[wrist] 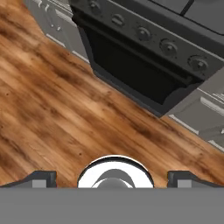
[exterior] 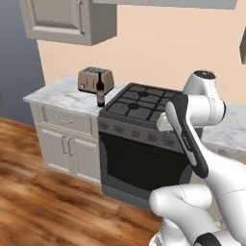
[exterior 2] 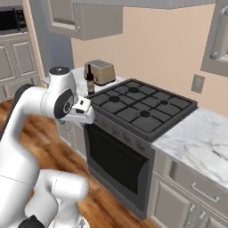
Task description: There is a wine glass and glass cup on the dining counter. Place the wine bottle next to the wine glass and the juice bottle next to the glass cup.
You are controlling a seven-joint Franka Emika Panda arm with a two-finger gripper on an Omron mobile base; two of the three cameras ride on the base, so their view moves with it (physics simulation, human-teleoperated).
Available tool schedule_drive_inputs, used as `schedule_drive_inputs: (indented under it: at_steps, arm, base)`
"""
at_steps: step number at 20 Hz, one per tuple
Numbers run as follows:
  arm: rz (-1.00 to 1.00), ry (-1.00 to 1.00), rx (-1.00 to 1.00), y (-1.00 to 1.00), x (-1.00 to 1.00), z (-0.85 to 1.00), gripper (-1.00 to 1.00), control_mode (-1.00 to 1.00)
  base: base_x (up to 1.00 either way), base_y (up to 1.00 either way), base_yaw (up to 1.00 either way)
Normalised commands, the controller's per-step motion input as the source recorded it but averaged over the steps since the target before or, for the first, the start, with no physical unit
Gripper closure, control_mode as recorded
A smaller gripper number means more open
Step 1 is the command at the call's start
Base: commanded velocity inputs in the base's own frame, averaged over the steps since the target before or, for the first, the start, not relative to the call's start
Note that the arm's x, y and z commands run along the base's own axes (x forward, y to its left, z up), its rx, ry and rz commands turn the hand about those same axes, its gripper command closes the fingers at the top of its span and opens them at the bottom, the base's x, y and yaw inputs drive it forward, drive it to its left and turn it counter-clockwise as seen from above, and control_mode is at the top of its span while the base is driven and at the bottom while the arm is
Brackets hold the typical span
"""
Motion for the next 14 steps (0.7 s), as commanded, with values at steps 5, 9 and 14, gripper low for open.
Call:
schedule_drive_inputs:
  at_steps: [5,9,14]
  arm:
    - [0.0,0.0,0.0,0.0,0.0,0.0,-1.0,1.0]
    - [0.0,0.0,0.0,0.0,0.0,0.0,-1.0,1.0]
    - [0.0,0.0,0.0,0.0,0.0,0.0,-1.0,1.0]
  base:
    - [0.91,0.33,-0.18]
    - [0.83,0.41,-0.25]
    - [0.69,0.45,-0.35]
